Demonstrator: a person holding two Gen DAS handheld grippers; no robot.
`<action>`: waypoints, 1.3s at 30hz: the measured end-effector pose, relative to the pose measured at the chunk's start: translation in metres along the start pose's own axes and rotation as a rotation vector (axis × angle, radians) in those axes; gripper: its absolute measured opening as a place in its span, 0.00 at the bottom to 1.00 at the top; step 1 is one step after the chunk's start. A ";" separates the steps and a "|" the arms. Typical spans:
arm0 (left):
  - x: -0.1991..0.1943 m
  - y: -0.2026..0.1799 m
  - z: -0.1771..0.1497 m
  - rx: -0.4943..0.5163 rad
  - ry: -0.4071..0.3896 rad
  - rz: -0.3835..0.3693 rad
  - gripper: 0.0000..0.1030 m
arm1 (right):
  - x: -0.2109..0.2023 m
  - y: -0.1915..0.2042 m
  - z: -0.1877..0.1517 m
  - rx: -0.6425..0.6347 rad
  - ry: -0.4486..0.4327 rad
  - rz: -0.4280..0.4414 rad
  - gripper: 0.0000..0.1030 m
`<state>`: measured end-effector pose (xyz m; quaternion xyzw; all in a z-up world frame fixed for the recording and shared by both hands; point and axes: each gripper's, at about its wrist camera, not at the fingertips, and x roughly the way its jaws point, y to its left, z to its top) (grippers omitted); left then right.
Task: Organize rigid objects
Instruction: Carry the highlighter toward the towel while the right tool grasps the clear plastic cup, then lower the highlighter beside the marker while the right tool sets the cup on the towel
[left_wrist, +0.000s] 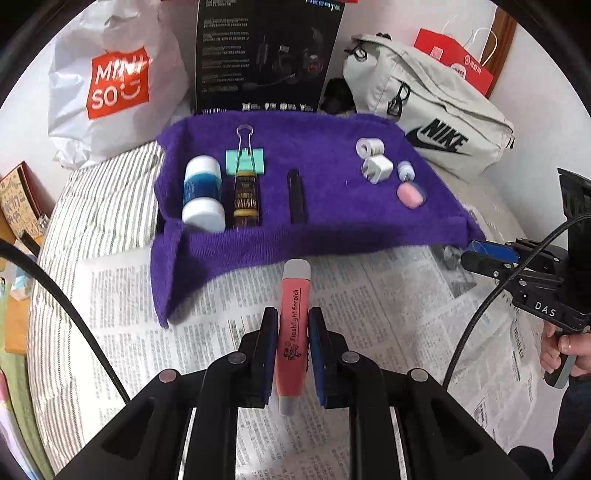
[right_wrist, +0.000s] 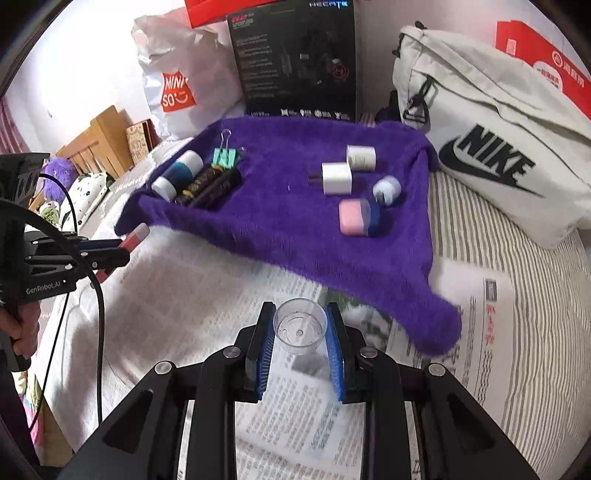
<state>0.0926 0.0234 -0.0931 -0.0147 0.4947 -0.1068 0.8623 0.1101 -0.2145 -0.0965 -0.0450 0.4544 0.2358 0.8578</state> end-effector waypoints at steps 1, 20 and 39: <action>0.000 0.000 0.002 0.006 -0.002 0.000 0.16 | 0.000 0.000 0.004 -0.001 -0.004 0.000 0.26; -0.002 0.016 0.040 -0.003 -0.026 0.034 0.16 | 0.058 -0.014 0.068 0.000 0.021 0.000 0.26; 0.004 0.033 0.040 -0.031 -0.014 0.023 0.16 | 0.104 -0.006 0.087 -0.055 0.041 -0.064 0.26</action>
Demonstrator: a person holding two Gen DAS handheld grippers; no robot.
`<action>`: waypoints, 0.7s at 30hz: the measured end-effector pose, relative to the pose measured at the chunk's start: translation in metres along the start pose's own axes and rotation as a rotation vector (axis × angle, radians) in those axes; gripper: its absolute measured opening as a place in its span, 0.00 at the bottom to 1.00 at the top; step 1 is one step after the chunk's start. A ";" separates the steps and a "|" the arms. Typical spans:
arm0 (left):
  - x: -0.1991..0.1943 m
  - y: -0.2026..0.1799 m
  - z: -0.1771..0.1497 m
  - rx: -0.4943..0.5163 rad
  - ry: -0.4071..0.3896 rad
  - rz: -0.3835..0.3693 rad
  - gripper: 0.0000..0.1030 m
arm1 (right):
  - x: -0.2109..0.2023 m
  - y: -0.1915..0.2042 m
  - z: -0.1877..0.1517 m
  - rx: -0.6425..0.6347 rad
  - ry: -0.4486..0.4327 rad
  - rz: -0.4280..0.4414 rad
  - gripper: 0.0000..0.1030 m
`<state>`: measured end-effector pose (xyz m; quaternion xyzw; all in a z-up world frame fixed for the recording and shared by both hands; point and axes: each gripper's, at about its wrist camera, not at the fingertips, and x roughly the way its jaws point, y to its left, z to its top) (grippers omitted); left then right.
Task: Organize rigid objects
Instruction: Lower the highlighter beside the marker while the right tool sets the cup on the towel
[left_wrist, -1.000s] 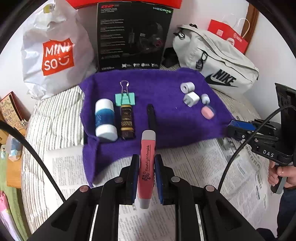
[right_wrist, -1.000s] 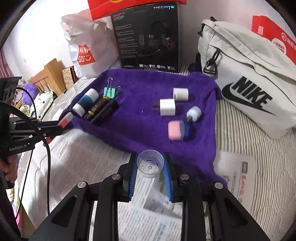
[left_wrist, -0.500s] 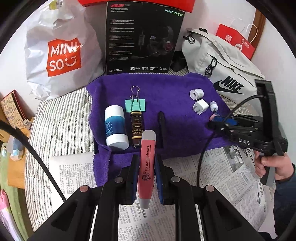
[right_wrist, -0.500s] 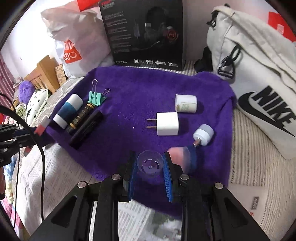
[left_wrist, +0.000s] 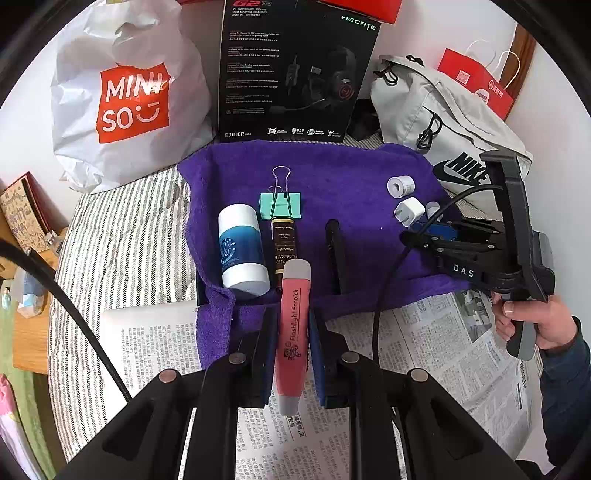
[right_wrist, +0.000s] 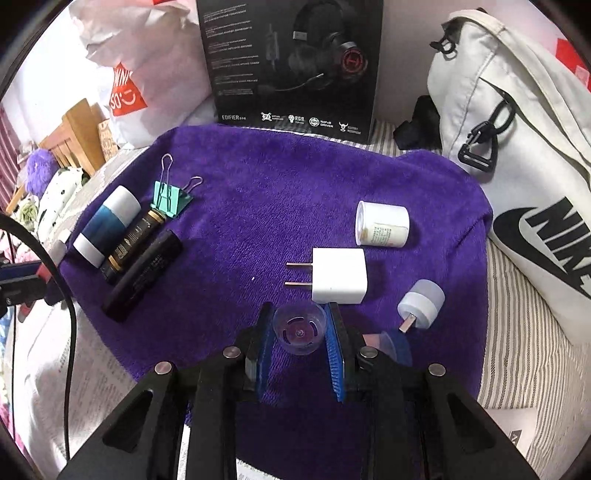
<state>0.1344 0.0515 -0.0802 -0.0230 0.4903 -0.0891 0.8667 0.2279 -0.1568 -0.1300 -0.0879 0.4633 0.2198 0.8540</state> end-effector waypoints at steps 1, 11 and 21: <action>0.000 0.000 0.000 -0.001 0.000 0.001 0.16 | 0.000 0.000 0.000 -0.003 -0.001 0.000 0.26; 0.000 -0.002 0.000 -0.001 0.006 -0.007 0.16 | 0.000 0.006 0.000 -0.039 0.023 0.030 0.51; 0.011 -0.006 0.010 -0.001 0.021 -0.023 0.16 | -0.029 0.004 -0.003 -0.035 -0.016 0.001 0.53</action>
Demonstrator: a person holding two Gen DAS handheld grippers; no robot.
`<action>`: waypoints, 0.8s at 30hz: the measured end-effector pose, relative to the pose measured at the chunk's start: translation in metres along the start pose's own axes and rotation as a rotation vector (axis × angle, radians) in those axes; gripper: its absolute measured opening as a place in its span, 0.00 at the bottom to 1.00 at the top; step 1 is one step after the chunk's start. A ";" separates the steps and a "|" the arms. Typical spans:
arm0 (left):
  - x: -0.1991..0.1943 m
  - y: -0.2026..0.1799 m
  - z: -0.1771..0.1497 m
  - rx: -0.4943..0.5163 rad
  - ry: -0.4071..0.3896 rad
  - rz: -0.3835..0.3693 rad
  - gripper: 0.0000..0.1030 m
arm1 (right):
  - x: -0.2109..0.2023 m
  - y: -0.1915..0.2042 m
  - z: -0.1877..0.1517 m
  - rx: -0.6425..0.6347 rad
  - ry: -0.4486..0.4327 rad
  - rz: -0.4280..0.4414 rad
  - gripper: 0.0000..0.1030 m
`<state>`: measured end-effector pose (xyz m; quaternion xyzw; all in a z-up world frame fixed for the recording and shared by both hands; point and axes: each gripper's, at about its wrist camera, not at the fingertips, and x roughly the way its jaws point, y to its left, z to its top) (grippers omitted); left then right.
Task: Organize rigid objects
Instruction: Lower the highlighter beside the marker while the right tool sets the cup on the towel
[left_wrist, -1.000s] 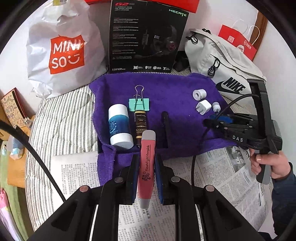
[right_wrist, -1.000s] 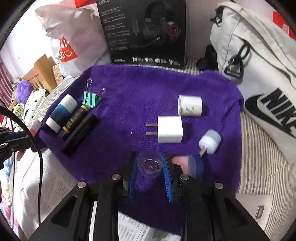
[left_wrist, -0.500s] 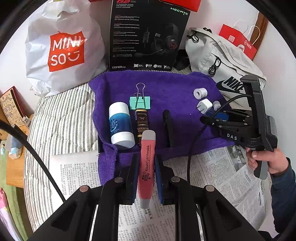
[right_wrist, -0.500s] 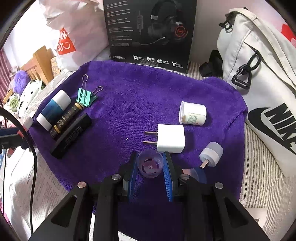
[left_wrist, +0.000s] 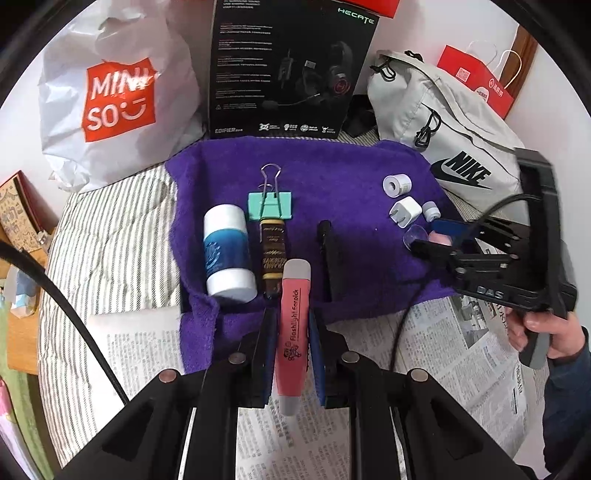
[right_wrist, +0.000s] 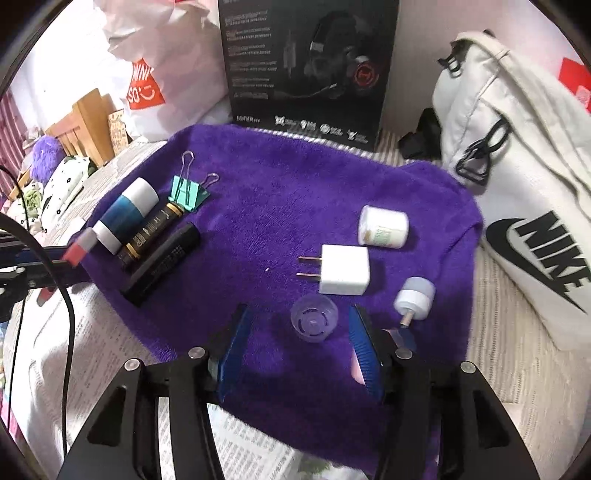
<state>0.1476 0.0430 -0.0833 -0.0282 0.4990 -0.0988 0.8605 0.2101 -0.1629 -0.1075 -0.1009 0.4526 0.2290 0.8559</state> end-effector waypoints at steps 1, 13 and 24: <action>0.003 -0.001 0.003 0.003 0.005 0.000 0.16 | -0.005 -0.002 -0.001 0.005 -0.007 0.001 0.53; 0.043 -0.003 0.029 0.008 0.052 -0.024 0.16 | -0.041 -0.020 -0.021 0.080 -0.056 0.002 0.54; 0.069 -0.009 0.046 0.030 0.084 -0.016 0.16 | -0.047 -0.027 -0.027 0.104 -0.054 0.008 0.54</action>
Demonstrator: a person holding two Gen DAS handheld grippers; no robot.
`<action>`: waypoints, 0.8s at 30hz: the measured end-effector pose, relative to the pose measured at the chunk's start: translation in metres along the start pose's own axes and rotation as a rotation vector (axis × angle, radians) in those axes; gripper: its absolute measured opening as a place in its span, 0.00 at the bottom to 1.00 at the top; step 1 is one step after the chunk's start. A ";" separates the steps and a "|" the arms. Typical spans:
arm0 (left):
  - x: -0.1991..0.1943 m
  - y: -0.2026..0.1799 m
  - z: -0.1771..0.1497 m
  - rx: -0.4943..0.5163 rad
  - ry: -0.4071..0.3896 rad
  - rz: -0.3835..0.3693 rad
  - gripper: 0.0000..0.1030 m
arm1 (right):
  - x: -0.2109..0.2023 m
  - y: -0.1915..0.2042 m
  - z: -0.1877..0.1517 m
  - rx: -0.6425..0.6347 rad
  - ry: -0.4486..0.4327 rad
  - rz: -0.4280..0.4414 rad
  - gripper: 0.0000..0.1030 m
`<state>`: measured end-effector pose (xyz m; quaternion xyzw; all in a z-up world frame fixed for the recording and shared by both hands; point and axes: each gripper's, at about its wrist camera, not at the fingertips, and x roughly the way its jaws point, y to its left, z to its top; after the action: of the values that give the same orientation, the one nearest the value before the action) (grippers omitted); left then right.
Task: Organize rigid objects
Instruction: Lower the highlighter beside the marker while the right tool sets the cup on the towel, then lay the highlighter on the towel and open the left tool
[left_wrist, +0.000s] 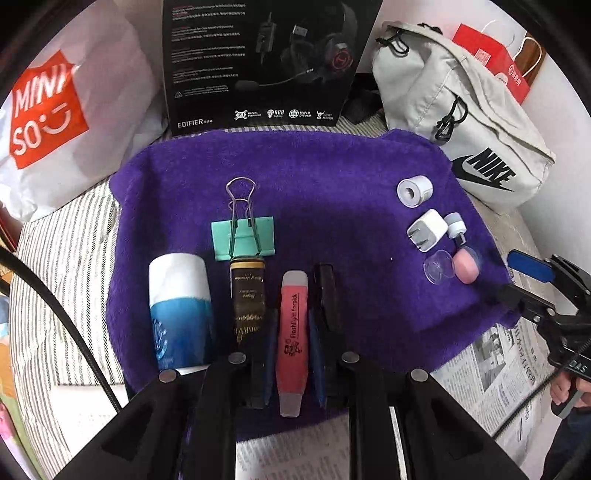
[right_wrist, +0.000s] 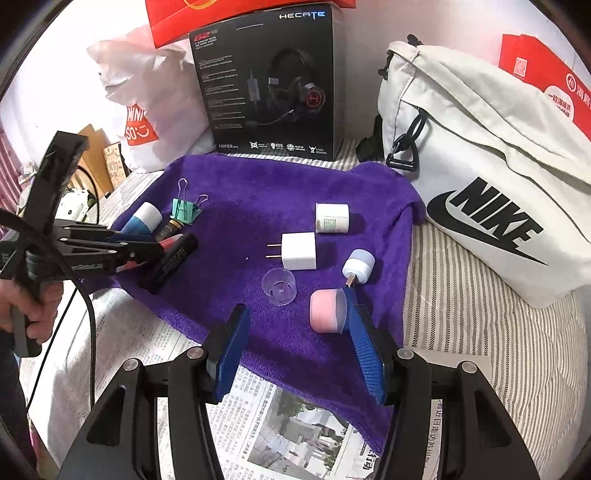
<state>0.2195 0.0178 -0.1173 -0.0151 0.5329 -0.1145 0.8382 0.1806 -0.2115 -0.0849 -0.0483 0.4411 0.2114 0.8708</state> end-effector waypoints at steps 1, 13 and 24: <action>0.002 -0.001 0.001 0.003 0.002 0.000 0.16 | -0.001 0.000 0.000 0.002 0.001 0.002 0.54; 0.007 -0.006 -0.002 0.025 0.035 0.037 0.17 | -0.002 0.002 -0.003 0.001 0.010 0.015 0.54; -0.011 -0.007 -0.016 0.020 0.041 0.063 0.26 | -0.012 0.002 -0.015 0.018 0.019 0.006 0.55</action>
<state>0.1991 0.0147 -0.1131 0.0126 0.5489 -0.0935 0.8306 0.1621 -0.2173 -0.0839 -0.0410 0.4516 0.2097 0.8663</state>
